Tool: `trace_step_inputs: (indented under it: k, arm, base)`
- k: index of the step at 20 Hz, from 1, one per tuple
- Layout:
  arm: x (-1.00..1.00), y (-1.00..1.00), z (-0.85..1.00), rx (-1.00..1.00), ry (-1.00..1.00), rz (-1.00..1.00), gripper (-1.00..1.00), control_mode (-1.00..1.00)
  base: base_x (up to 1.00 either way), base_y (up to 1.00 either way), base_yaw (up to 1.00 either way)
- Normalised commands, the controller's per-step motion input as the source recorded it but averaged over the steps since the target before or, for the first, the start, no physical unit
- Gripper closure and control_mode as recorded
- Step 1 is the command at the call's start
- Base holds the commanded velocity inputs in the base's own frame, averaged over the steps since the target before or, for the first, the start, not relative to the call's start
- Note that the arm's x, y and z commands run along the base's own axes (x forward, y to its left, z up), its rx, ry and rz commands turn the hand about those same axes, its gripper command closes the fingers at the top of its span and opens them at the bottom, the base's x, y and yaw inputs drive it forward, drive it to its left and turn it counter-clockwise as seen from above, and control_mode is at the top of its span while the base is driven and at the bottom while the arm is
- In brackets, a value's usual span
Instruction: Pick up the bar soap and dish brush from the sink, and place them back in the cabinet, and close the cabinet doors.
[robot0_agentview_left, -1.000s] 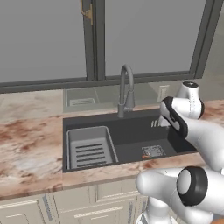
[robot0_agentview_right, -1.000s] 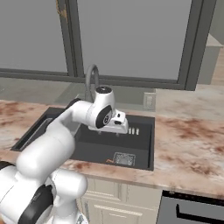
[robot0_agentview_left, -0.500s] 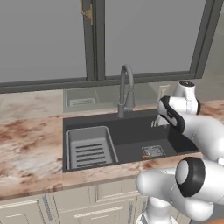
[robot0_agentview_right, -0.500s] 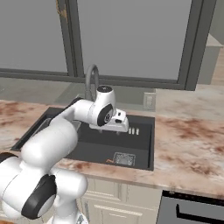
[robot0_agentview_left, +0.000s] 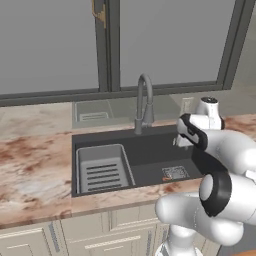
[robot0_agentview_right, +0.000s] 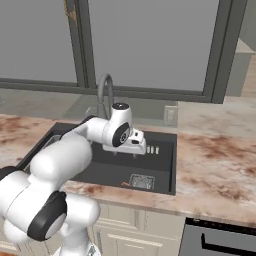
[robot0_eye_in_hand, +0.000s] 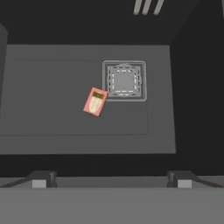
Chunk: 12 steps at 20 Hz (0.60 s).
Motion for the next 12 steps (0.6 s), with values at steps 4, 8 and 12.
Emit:
trace_step_inputs:
  k: [4,8,12]
  arm:
    - [0.06,0.04,-0.24,0.0,0.02,0.0,-1.0,-1.0]
    - [0.02,0.01,-0.22,0.0,0.0,0.0,-1.0,-1.0]
    - [0.08,0.04,-0.22,0.0,0.01,0.0,-1.0,-1.0]
  base:
    - [0.0,0.0,0.0]
    - [0.0,0.0,0.0]
    - [0.0,0.0,0.0]
